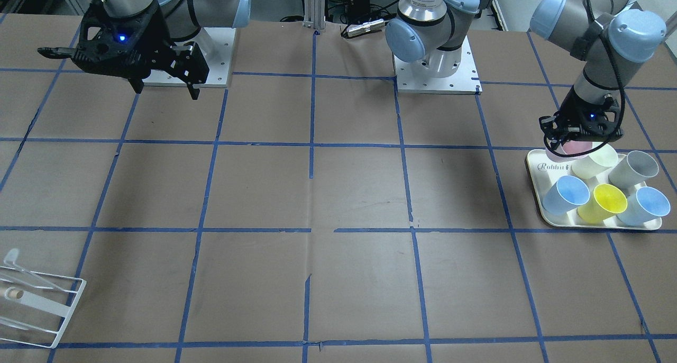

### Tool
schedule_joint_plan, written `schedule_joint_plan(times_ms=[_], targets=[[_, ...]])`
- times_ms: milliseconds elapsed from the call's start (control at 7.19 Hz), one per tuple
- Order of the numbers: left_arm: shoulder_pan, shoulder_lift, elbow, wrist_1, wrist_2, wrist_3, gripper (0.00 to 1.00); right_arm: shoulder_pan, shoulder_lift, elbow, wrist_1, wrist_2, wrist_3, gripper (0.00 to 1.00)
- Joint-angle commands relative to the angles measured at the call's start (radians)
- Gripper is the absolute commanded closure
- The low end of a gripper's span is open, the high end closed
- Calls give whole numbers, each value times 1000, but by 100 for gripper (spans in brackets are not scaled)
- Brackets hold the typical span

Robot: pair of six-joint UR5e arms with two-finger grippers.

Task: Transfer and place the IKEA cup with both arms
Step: 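Carry the cup with the left gripper to the white tray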

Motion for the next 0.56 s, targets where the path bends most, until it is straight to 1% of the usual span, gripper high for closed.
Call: schedule_joint_plan(times_ms=[0,139,417], targets=[[7,-20,-33,71,-1,51,100,-4,-2,1,1,-1,-10,0],[26,-34,-31,73,-2,79,100,-8,0,1,1,-3,-17,0],[37,-74,-33,127,-4,79,100,-30,0,1,11,7,-45,0]])
